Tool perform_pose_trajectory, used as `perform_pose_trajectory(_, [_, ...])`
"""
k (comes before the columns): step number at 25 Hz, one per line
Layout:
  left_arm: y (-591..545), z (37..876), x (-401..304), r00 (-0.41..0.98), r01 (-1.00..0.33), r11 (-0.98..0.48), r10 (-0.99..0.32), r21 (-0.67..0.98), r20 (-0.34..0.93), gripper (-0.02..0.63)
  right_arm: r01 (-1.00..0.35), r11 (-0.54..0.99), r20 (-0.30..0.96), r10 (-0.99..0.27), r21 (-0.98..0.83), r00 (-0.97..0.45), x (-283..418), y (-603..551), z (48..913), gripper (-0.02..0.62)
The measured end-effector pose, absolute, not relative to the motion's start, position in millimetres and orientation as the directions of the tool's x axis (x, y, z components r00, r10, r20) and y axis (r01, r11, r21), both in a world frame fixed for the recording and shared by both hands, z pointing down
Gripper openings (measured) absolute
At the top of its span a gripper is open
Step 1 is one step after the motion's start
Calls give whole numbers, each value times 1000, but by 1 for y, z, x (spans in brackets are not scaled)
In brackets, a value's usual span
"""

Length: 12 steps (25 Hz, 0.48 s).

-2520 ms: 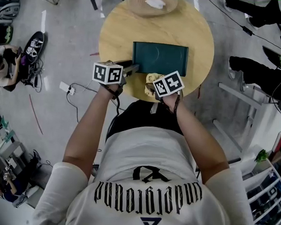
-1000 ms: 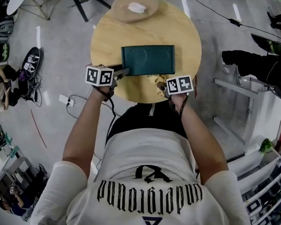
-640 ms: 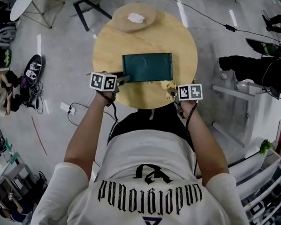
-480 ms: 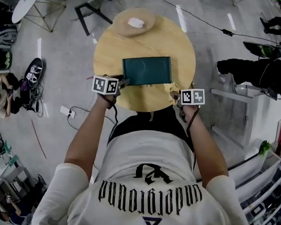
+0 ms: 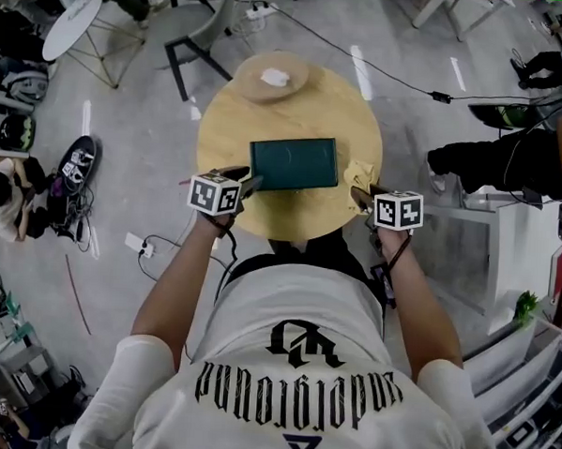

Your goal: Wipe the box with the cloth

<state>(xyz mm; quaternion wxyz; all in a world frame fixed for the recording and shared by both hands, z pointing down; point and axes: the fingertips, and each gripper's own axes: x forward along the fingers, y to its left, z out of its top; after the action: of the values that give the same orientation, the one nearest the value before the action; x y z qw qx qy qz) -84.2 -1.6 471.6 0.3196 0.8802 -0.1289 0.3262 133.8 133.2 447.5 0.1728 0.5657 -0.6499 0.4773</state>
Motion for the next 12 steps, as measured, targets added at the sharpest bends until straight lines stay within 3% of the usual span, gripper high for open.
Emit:
perform_pose_trajectory(4, [-9,401,-82,804,-414,-814,-118,406,583,178,-920,31,711,-624,-392,-324,124,119,400,127])
perform_pose_trajectory(12, [-2,277,-95,875,-400,-872,-272,282,401,79,-917,250,585,-709,-312,-393,92,106,308,127])
